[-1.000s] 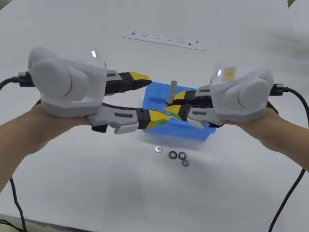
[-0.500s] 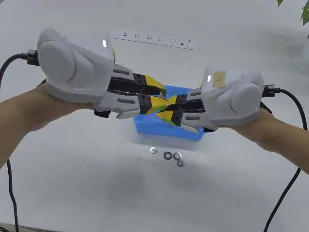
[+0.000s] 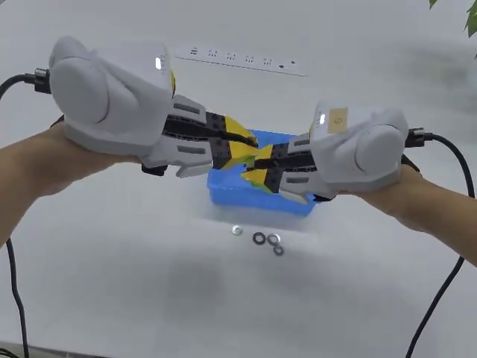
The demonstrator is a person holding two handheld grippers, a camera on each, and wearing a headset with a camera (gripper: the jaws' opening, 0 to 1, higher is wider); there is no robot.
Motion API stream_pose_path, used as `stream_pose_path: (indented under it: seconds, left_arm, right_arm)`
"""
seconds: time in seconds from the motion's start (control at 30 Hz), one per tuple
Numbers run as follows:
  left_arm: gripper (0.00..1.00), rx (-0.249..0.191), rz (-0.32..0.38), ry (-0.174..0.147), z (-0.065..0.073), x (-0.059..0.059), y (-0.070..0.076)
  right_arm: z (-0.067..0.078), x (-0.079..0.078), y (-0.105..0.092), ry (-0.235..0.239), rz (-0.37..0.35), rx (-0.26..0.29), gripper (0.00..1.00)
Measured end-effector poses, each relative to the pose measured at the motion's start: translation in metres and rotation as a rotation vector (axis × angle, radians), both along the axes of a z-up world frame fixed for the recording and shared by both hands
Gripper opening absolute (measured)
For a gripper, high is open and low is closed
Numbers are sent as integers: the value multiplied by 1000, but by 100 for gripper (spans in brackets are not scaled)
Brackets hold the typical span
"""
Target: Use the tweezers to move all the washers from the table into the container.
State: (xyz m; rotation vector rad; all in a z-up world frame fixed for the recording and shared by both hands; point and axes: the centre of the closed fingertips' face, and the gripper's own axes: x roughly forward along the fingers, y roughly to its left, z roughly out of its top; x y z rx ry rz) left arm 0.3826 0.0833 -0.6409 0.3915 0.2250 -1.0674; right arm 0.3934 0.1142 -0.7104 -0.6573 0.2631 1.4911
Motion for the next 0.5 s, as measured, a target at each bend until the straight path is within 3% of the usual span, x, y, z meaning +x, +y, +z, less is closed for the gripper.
stream_pose_path:
  seconds: [0.17,0.5]
  left_arm:
    - [6,4,-2,-9,0,1,0]
    - [6,9,-16,-15,3,-1,0]
  right_arm:
    - [1,1,1,-11,-4,-1,10]
    - [7,-5,0,17,-31,13,13]
